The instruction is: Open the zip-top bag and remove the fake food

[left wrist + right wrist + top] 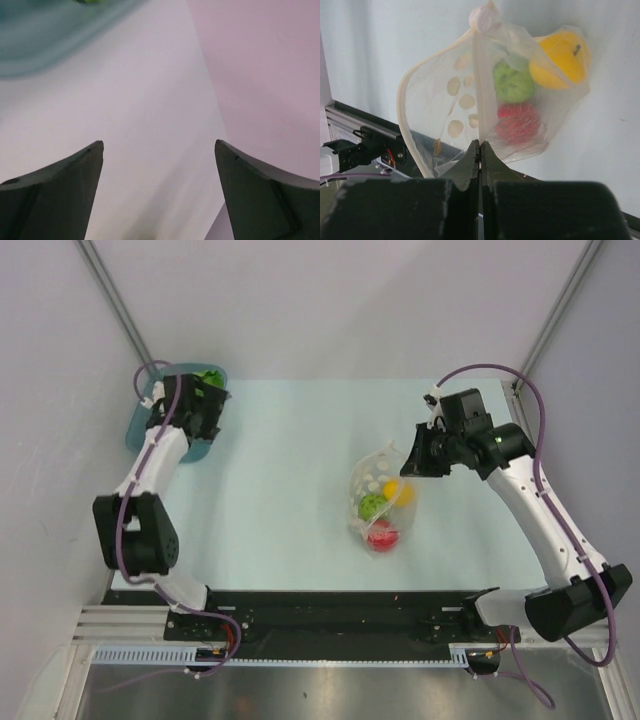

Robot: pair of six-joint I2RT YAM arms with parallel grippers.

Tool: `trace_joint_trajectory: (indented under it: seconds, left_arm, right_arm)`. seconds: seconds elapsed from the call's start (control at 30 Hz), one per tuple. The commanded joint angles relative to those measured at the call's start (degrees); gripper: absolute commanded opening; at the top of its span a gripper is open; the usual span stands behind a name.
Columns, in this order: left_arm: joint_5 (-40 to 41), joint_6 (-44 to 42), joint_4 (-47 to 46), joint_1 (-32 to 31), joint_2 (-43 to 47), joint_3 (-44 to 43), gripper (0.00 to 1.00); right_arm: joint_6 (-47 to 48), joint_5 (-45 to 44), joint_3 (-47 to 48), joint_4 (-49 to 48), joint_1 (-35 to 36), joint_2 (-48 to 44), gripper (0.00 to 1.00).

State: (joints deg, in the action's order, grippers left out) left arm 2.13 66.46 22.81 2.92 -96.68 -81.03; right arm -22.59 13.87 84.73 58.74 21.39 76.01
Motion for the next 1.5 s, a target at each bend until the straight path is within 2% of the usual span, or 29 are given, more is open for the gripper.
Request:
trace_joint_trajectory:
  seconds: [0.0, 0.13, 0.2, 0.37, 0.43, 0.53, 0.6, 0.7, 1.0, 1.27, 1.47]
  left_arm:
    - [-8.01, -9.23, -4.96, -9.14, 13.43, 8.24, 0.91]
    - [-16.09, -15.99, -7.33, -18.8, 22.57, 11.51, 0.73]
    - [-19.51, -18.89, -8.04, -25.48, 26.88, 12.04, 0.68]
    - [-14.27, -24.26, -7.0, -42.95, 31.73, 12.13, 0.55]
    - [-9.53, -26.54, -2.26, -46.85, 30.51, 10.29, 0.41]
    - [-8.82, -28.91, 2.58, -52.56, 27.44, 7.04, 0.37]
    - [-7.59, -31.37, 6.35, -54.15, 25.77, 4.4, 0.36]
    - [-6.96, -33.57, 11.8, -54.51, 20.76, -0.08, 0.28]
    - [-6.44, -35.43, 17.79, -54.86, 6.17, -7.82, 0.18]
    - [-3.45, -34.73, 17.37, -54.86, 2.38, -3.0, 0.14]
    - [-4.94, -34.03, 13.14, -54.86, -1.04, -0.35, 0.21]
  right_arm:
    - [-0.97, 1.77, -3.07, -3.63, 1.2, -3.84, 0.0]
    - [-1.49, 2.47, -4.04, -5.12, 1.82, -5.52, 0.0]
    - [-1.93, 3.35, -4.13, -5.48, 1.99, -5.61, 0.0]
    - [-3.51, 8.18, -3.96, -7.31, 1.99, -6.13, 0.0]
    - [-5.35, 10.55, -3.43, -8.29, 2.34, -6.05, 0.0]
    - [-8.16, 15.11, -2.55, -10.74, 2.7, -5.43, 0.0]
    - [-11.42, 17.49, -3.07, -14.08, 2.7, -5.87, 0.0]
    - [-13.36, 19.0, -4.39, -16.29, 2.7, -5.96, 0.0]
    - [-14.94, 20.15, -12.11, -19.28, 2.7, -7.63, 0.0]
    - [-14.24, 18.48, -16.26, -18.75, 1.9, -9.38, 0.0]
    - [-13.45, 17.33, -18.19, -17.52, 1.38, -10.35, 0.0]
